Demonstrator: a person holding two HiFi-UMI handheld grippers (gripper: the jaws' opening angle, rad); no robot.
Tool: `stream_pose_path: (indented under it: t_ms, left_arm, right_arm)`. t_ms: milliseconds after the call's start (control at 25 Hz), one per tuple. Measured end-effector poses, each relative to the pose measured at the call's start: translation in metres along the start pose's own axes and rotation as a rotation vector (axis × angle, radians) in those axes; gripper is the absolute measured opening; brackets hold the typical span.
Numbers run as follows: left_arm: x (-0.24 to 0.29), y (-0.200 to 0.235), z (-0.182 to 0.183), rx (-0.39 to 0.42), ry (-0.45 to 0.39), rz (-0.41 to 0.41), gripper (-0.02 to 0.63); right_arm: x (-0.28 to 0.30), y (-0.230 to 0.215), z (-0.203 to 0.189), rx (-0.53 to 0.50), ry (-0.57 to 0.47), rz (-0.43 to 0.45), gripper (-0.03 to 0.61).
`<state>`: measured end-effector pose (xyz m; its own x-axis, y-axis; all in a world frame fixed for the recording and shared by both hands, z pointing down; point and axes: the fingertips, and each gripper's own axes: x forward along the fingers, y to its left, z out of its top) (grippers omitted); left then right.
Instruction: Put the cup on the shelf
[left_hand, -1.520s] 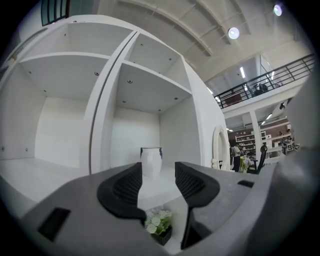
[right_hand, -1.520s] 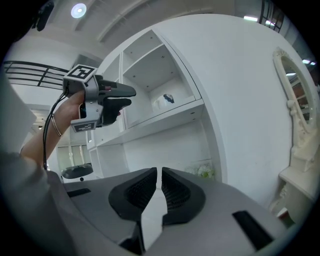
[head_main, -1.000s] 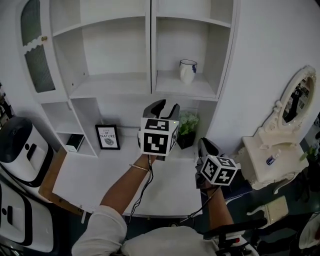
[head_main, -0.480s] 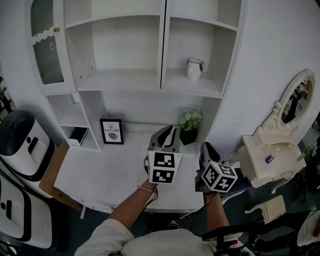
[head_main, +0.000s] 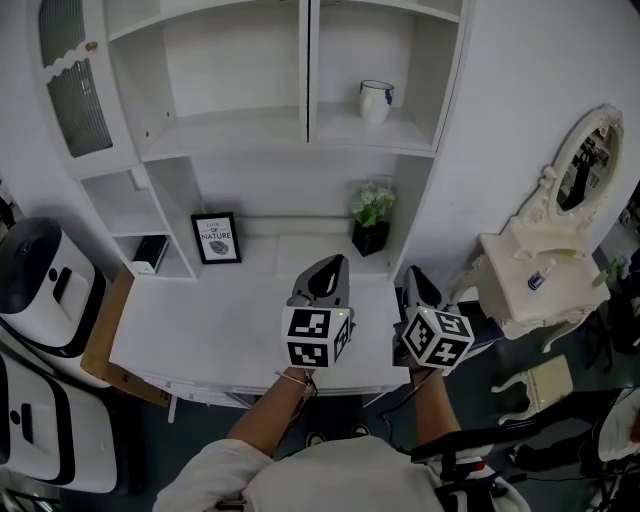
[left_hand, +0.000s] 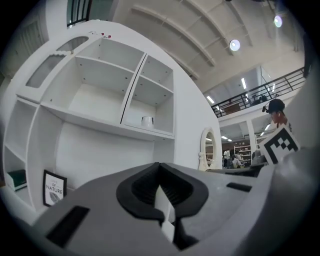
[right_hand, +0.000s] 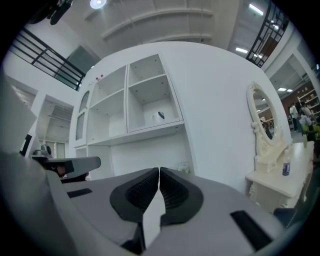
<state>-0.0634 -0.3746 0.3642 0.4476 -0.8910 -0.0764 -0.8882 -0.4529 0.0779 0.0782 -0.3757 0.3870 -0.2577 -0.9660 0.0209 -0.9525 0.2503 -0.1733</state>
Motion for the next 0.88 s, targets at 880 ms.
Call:
stream_pose_path:
  t_ms: [880]
  left_arm:
    - [0.016, -0.039, -0.025, -0.026, 0.013, 0.136, 0.008]
  right_arm:
    - [-0.003, -0.052, 0.01, -0.089, -0.023, 0.126, 0.025]
